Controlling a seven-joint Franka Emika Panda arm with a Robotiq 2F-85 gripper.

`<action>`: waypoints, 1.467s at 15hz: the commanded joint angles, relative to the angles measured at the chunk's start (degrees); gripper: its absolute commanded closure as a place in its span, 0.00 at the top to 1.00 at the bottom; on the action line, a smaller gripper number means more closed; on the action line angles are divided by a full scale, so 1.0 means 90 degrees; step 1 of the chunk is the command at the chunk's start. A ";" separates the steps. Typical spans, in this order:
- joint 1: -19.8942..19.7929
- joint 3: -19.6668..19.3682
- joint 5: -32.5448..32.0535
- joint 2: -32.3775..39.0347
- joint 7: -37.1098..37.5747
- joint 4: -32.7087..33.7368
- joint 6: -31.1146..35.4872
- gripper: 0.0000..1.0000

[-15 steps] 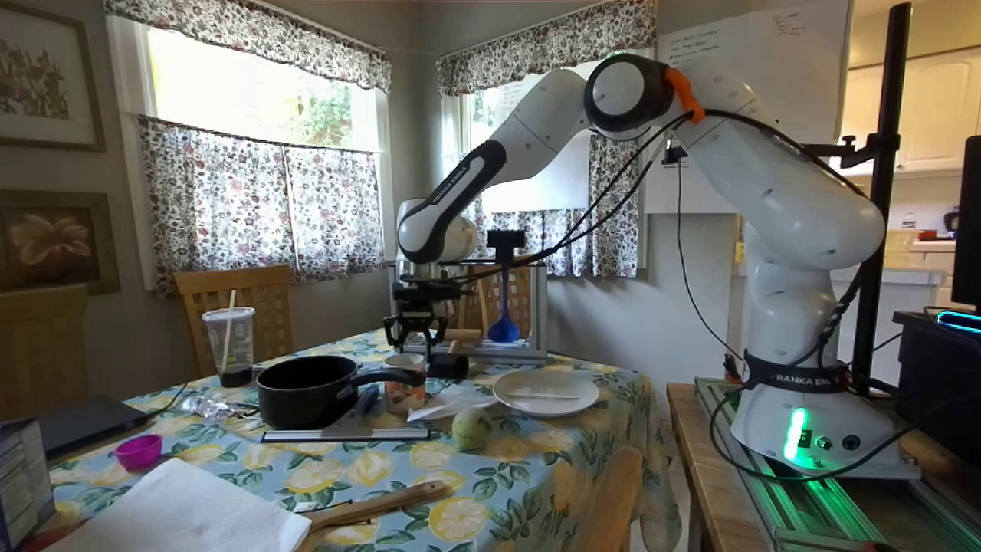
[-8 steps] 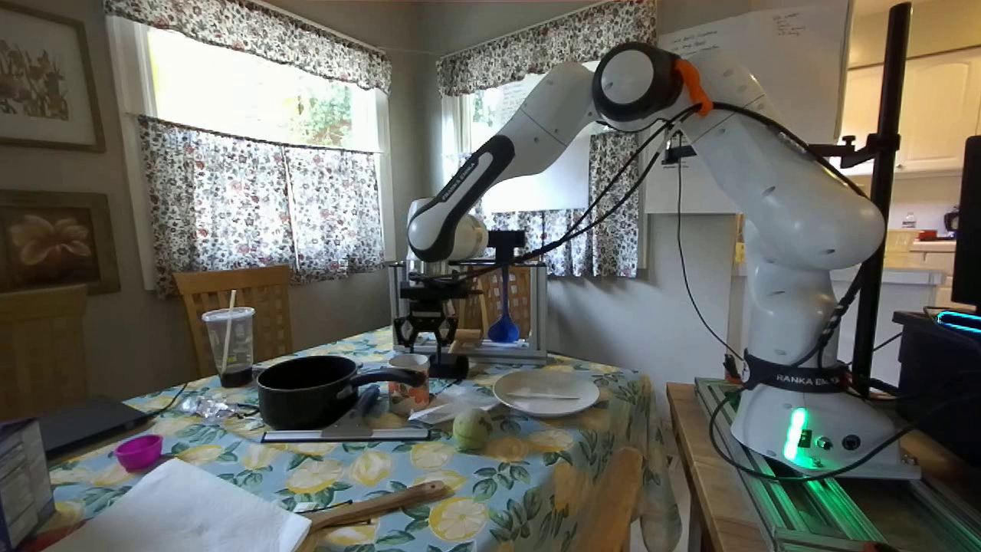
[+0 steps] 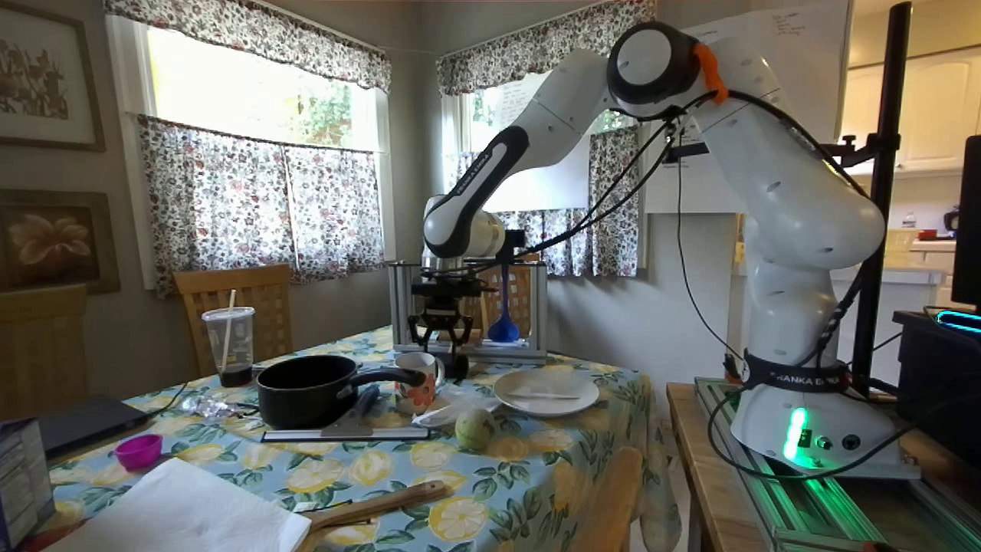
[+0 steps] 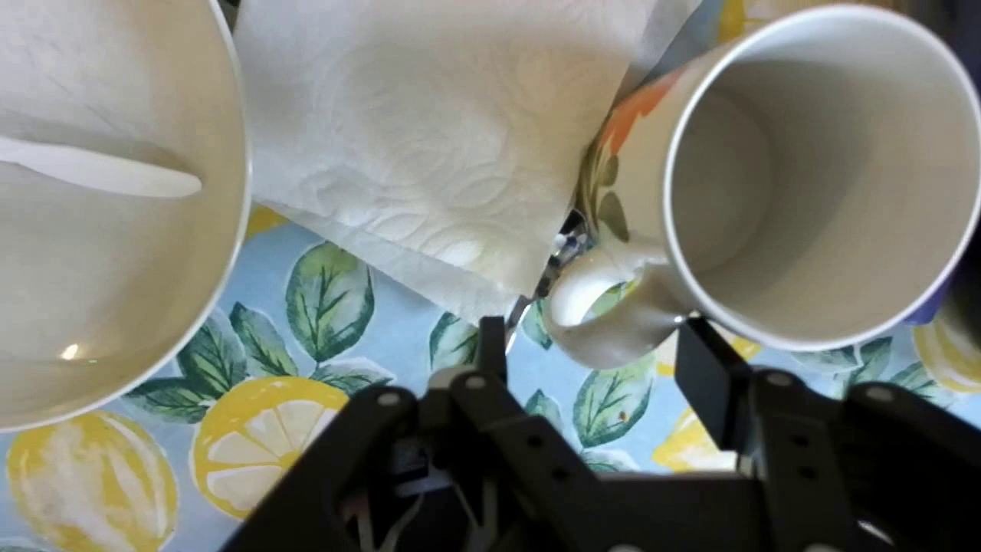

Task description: Rotate the white mug clockwise

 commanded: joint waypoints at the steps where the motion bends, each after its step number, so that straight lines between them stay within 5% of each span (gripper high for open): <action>1: 0.0031 0.0024 0.0261 -0.0470 0.0244 -0.0663 0.0327 0.61; 5: 0.0030 0.0016 0.0279 -0.0606 0.0405 -0.0930 0.0531 0.66; 7: 0.0062 -0.0014 0.0209 -0.0669 0.0529 -0.1031 0.0629 0.89; 9: 0.0096 -0.0115 0.0078 -0.0714 0.0722 -0.1089 0.0704 1.00; 15: 0.0117 -0.0405 -0.0310 -0.1200 0.0974 -0.1245 0.0848 1.00; 22: 0.0125 0.0149 -0.0717 -0.2779 -0.0566 -0.1735 -0.0484 1.00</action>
